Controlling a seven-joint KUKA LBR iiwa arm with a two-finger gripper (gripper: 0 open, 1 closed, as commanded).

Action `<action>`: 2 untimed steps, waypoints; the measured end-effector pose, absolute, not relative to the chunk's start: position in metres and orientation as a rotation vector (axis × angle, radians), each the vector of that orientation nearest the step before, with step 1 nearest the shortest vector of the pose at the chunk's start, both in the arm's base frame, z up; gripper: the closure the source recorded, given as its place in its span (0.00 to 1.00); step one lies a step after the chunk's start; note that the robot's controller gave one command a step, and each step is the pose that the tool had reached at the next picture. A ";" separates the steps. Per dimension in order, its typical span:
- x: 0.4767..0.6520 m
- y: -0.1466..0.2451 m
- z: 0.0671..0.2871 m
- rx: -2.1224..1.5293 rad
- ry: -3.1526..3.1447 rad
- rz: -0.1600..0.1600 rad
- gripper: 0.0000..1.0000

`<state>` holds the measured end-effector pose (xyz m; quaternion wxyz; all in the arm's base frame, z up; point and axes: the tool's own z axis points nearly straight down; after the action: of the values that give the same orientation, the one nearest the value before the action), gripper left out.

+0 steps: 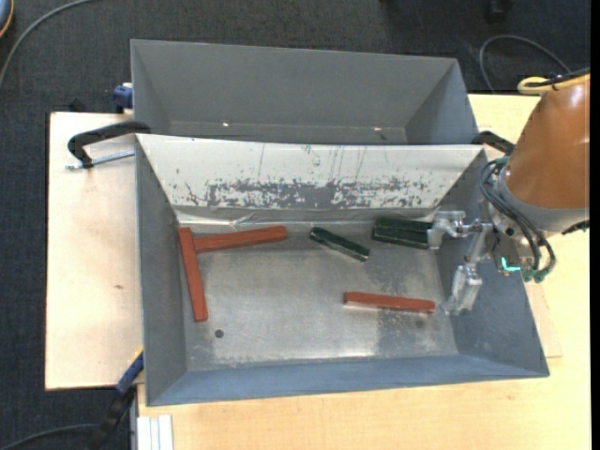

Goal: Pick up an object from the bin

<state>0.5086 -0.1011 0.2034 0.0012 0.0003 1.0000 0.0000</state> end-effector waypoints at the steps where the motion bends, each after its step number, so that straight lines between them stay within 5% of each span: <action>1: 0.499 -0.083 0.070 0.192 3.136 0.002 0.00; 2: 0.500 -0.084 0.070 0.192 3.135 0.001 1.00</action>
Offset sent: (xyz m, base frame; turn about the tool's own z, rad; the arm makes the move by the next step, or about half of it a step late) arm -0.0095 0.0168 -0.1334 0.1231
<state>0.4997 -0.0837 0.0704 0.0002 0.0613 0.9981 0.0002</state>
